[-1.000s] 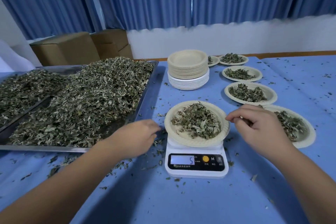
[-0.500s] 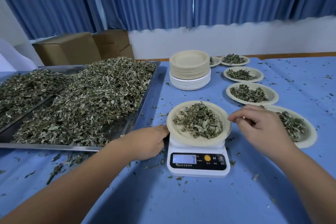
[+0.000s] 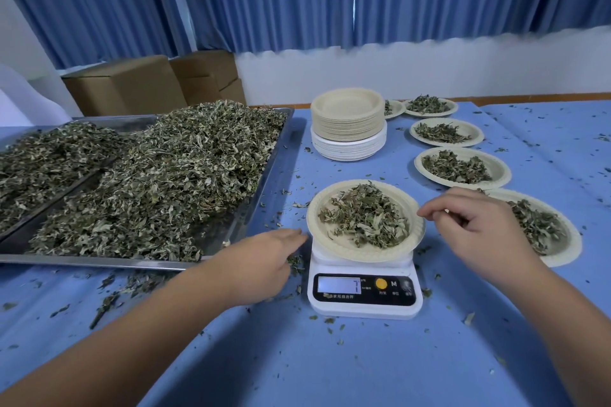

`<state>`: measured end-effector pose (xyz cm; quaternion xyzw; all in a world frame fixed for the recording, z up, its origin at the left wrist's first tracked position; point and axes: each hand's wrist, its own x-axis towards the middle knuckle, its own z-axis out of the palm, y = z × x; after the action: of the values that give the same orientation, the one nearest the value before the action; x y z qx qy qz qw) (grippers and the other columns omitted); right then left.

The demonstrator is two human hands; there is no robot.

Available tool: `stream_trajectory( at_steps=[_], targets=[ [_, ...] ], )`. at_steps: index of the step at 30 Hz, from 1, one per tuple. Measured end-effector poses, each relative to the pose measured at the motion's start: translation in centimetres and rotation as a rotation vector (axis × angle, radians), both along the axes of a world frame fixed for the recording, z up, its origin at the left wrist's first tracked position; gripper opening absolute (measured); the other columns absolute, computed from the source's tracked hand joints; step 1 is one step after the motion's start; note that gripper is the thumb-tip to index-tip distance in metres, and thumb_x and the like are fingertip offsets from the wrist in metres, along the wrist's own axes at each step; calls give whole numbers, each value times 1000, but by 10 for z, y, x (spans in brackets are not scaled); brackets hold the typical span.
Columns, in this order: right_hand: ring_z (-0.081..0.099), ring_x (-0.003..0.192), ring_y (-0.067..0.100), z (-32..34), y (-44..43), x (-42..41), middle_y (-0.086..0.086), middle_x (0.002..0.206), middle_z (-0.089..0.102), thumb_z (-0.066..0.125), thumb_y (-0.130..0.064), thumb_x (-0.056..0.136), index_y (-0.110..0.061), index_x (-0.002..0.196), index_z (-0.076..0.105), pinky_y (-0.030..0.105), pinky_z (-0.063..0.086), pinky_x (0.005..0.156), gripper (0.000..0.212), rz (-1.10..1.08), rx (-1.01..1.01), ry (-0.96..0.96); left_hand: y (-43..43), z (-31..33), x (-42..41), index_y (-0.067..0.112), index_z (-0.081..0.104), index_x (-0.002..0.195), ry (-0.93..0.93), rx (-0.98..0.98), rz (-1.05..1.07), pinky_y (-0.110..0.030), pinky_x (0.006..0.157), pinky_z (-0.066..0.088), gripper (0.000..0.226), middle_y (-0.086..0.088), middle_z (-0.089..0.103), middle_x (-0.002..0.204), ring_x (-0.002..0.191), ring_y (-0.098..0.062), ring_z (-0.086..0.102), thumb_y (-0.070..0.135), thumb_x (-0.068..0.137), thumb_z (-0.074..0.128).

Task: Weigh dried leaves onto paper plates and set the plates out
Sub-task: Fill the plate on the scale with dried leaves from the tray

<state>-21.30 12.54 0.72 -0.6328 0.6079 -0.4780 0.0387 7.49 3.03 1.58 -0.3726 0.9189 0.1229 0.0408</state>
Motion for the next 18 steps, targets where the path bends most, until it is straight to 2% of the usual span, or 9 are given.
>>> stream_trajectory(
  at_steps=[2,6,9,12,16,18],
  targets=[
    [52,58,16,0,0,1,-8,76,66,59,4,82,-30,73,71,8,35,53,37,5,1,7,3,-6,-4,23,18,155,-3,19,-15,-29,118,20,62,10,18,160,146,-8,18,4,97,31],
    [53,60,19,-2,0,2,-9,77,66,59,4,82,-30,74,72,10,37,53,37,12,8,12,14,-16,2,22,19,155,8,36,-57,-28,118,18,61,11,15,161,147,-6,14,6,97,32],
    [54,60,19,-2,0,2,-8,76,66,58,3,82,-31,73,71,12,38,54,38,18,10,19,22,-18,13,26,40,145,109,10,-60,-27,112,29,47,14,37,150,137,-6,35,21,98,40],
    [54,59,18,-1,2,1,-8,77,66,58,3,82,-32,73,70,13,38,53,38,16,3,21,28,-20,16,33,43,142,139,-82,-68,-24,108,31,43,18,45,139,128,-4,39,37,99,45],
    [59,64,24,0,0,2,-7,77,67,58,5,82,-29,73,71,13,39,55,38,1,3,36,31,-29,12,36,47,138,105,-287,-20,-27,102,33,37,18,44,137,116,-12,41,33,104,35],
    [62,68,27,-1,-1,3,-4,77,67,58,6,82,-27,73,71,15,40,56,36,-5,8,35,33,-34,12,34,52,134,129,-352,23,-28,97,36,36,15,49,129,110,-13,43,27,104,35]
  ],
)
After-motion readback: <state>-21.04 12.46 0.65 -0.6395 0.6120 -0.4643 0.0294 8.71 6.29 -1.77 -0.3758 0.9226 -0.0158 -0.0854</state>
